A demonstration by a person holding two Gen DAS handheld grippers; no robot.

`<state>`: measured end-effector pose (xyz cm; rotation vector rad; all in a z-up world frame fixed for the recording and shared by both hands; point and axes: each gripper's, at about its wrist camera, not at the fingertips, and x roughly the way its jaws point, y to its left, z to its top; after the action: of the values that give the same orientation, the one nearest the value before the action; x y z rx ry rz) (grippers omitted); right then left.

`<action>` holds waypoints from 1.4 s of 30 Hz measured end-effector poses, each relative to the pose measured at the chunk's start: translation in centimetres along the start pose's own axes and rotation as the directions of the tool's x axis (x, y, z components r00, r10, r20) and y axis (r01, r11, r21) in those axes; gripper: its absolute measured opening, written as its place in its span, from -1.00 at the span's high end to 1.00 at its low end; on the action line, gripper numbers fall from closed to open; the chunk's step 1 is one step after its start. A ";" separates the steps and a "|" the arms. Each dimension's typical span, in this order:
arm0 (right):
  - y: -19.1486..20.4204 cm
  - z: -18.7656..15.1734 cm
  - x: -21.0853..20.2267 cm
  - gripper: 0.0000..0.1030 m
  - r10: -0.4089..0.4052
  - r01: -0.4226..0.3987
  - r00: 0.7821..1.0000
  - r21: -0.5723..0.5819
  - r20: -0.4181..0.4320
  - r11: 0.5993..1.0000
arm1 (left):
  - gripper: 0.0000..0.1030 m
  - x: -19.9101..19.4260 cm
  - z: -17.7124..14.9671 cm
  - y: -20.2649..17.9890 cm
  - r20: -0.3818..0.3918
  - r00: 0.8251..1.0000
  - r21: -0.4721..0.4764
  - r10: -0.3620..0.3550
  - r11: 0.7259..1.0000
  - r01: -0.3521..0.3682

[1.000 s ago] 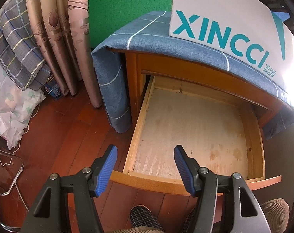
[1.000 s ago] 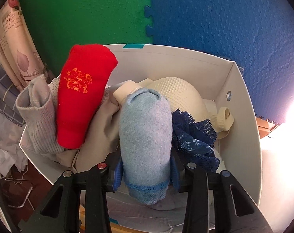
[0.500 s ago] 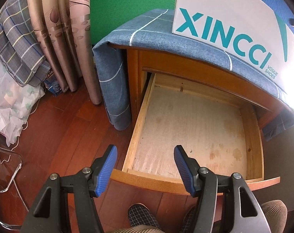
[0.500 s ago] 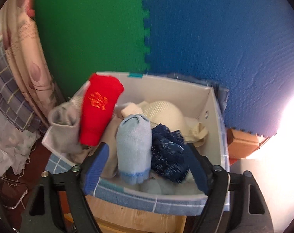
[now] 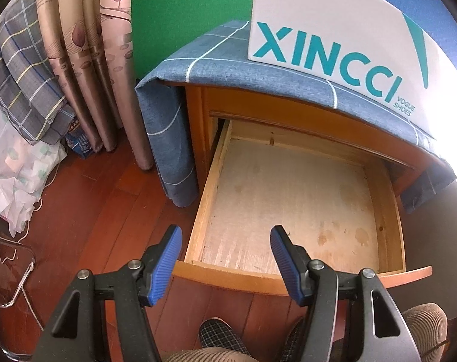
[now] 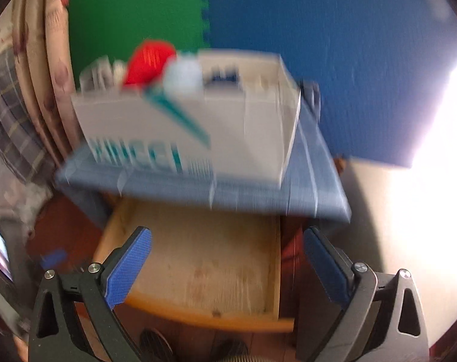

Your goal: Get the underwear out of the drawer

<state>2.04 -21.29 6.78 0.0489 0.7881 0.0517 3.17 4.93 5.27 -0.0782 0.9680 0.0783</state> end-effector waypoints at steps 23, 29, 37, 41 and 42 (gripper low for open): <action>1.1 -8.4 5.8 -0.93 0.054 -0.045 0.977 0.047 -0.205 0.998 | -0.22 -0.5 -1.1 -2.5 -0.010 1.000 0.115 -0.009 0.993 0.010; 1.3 -8.4 6.0 -0.93 0.058 -0.050 0.975 0.043 -0.214 0.998 | -0.22 -0.6 -1.4 -3.5 -0.002 1.000 0.166 0.003 0.986 -0.003; 1.6 -8.5 6.2 -0.93 0.047 -0.043 0.974 0.022 -0.224 0.999 | -0.22 -0.6 -1.5 -3.7 -0.002 1.000 0.173 0.007 0.985 -0.006; 1.8 -8.5 6.4 -0.93 0.049 -0.046 0.972 0.015 -0.229 0.999 | -0.22 -0.6 -1.6 -3.9 -0.002 1.000 0.184 0.006 0.983 -0.005; 1.8 -8.5 6.4 -0.93 0.049 -0.047 0.972 0.015 -0.229 0.999 | -0.22 -0.6 -1.6 -3.9 -0.001 1.000 0.185 0.008 0.983 -0.008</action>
<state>0.40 -18.85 -3.63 0.0723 1.0188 0.1011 1.92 0.86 4.96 0.0970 0.9736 -0.0046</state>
